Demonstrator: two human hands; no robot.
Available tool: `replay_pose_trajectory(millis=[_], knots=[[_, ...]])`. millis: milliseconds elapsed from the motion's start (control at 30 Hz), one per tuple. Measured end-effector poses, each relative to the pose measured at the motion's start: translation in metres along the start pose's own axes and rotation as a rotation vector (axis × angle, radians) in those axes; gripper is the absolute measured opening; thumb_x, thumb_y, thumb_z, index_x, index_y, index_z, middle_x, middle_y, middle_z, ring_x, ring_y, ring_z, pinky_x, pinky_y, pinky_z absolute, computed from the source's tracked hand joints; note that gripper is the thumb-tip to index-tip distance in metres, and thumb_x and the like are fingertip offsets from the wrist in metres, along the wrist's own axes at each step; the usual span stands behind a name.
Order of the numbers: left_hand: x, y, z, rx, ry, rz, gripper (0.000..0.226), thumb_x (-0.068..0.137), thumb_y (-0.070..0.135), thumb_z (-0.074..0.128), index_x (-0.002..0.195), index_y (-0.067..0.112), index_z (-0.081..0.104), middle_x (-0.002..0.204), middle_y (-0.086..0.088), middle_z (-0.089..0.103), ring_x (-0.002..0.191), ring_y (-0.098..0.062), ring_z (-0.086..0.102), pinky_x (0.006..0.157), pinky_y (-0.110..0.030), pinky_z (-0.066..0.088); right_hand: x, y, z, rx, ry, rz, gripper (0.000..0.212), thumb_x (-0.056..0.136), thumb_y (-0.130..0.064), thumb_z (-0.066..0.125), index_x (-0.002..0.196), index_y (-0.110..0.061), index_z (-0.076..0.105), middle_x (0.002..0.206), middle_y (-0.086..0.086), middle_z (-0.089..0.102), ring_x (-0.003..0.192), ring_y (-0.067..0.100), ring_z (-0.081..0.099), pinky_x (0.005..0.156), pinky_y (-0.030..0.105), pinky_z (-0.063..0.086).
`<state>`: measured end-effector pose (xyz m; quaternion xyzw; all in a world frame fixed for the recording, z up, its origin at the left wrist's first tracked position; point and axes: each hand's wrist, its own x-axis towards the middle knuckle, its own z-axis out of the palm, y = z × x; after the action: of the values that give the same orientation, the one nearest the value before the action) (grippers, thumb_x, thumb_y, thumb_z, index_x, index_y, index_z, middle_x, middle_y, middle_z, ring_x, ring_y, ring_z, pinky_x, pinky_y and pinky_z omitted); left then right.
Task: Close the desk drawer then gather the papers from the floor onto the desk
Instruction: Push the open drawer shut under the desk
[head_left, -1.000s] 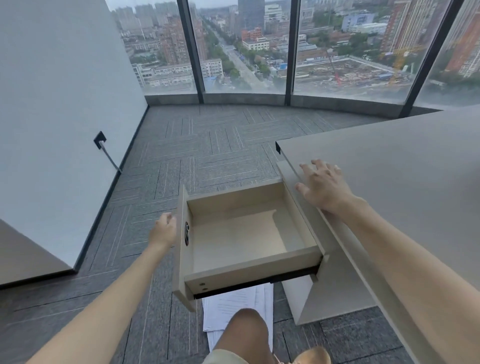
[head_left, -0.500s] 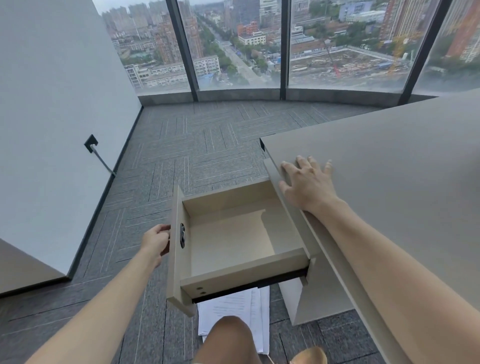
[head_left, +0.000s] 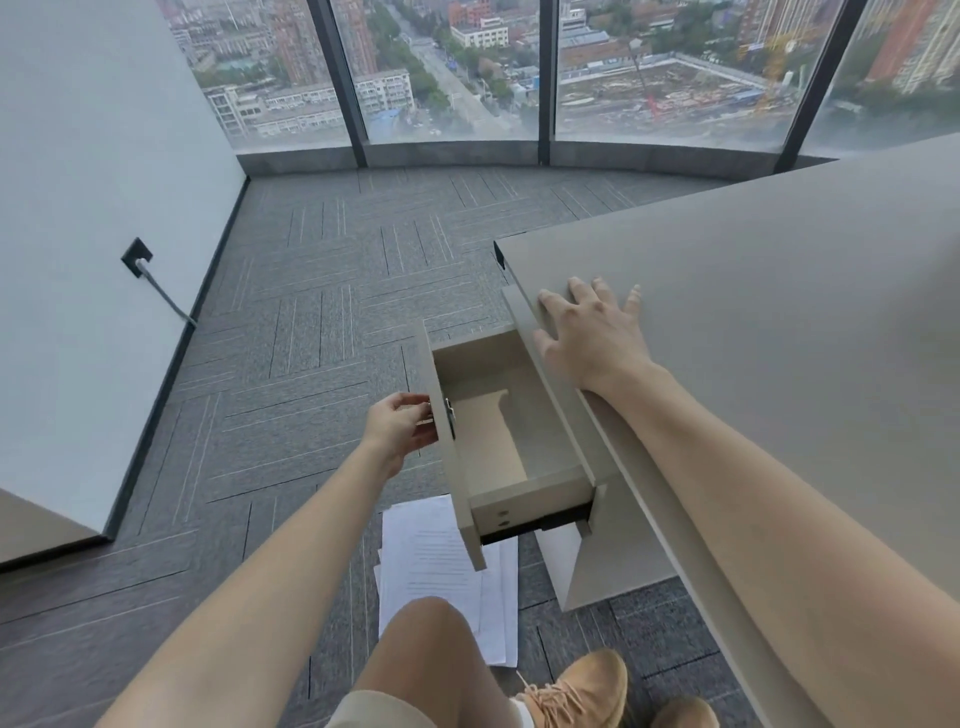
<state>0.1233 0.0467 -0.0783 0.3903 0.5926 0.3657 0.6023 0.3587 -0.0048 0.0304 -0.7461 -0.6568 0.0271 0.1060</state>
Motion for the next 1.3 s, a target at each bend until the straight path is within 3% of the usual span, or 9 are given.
replay_pose_trajectory(millis=[100, 267, 433, 667, 867, 1167, 1300], knots=[[0.002, 0.000, 0.030, -0.031, -0.024, 0.004, 0.007, 0.096, 0.000, 0.053, 0.101, 0.002, 0.056, 0.079, -0.014, 0.068, 0.048, -0.015, 0.070, 0.044, -0.024, 0.055, 0.000, 0.000, -0.001, 0.004, 0.003, -0.003, 0.055, 0.094, -0.046, 0.042, 0.146, -0.028, 0.042, 0.160, 0.016, 0.031, 0.150, 0.038, 0.019, 0.117, 0.070, 0.005], [0.008, -0.001, 0.068, -0.085, -0.083, -0.014, 0.014, 0.095, 0.002, 0.055, 0.109, 0.000, 0.056, 0.084, -0.015, 0.070, 0.064, -0.023, 0.071, 0.051, -0.029, 0.060, -0.001, 0.002, -0.001, 0.015, 0.007, -0.007, 0.057, 0.094, -0.046, 0.041, 0.148, -0.029, 0.040, 0.162, 0.015, 0.029, 0.151, 0.037, 0.017, 0.118, 0.069, 0.004], [0.013, 0.000, 0.092, -0.098, -0.132, -0.020, 0.004, 0.094, 0.002, 0.056, 0.097, 0.003, 0.054, 0.088, -0.015, 0.068, 0.070, -0.027, 0.069, 0.051, -0.029, 0.060, -0.001, 0.001, -0.001, 0.026, 0.017, -0.002, 0.054, 0.097, -0.045, 0.039, 0.149, -0.029, 0.041, 0.162, 0.015, 0.030, 0.151, 0.036, 0.017, 0.118, 0.068, 0.003], [0.020, -0.002, 0.120, -0.126, -0.123, -0.029, 0.008, 0.092, -0.002, 0.058, 0.087, 0.003, 0.054, 0.091, -0.022, 0.065, 0.067, -0.029, 0.067, 0.046, -0.030, 0.058, 0.001, -0.002, -0.001, 0.039, 0.029, 0.012, 0.048, 0.100, -0.042, 0.034, 0.144, -0.027, 0.046, 0.161, 0.016, 0.031, 0.151, 0.039, 0.018, 0.117, 0.069, 0.004], [0.026, -0.007, 0.132, -0.159, -0.118, -0.016, 0.015, 0.091, 0.000, 0.060, 0.080, 0.007, 0.053, 0.080, -0.018, 0.065, 0.064, -0.028, 0.065, 0.049, -0.031, 0.060, 0.002, -0.004, 0.001, 0.026, 0.043, 0.016, 0.045, 0.098, -0.039, 0.036, 0.139, -0.023, 0.050, 0.159, 0.018, 0.034, 0.149, 0.041, 0.021, 0.115, 0.072, 0.006], [0.030, -0.003, 0.129, -0.138, -0.164, -0.081, 0.007, 0.089, -0.002, 0.061, 0.092, 0.000, 0.055, 0.087, -0.020, 0.067, 0.068, -0.031, 0.068, 0.054, -0.033, 0.062, 0.003, -0.007, 0.002, 0.032, 0.060, 0.020, 0.039, 0.096, -0.037, 0.038, 0.127, -0.021, 0.055, 0.155, 0.018, 0.039, 0.147, 0.042, 0.024, 0.114, 0.073, 0.008], [0.029, 0.003, 0.126, -0.161, -0.185, -0.200, 0.028, 0.084, -0.002, 0.066, 0.109, -0.012, 0.056, 0.086, -0.024, 0.065, 0.068, -0.031, 0.069, 0.053, -0.031, 0.061, 0.003, -0.006, 0.001, 0.041, 0.054, 0.022, 0.041, 0.096, -0.037, 0.037, 0.129, -0.022, 0.055, 0.156, 0.018, 0.037, 0.148, 0.042, 0.022, 0.115, 0.072, 0.007]])
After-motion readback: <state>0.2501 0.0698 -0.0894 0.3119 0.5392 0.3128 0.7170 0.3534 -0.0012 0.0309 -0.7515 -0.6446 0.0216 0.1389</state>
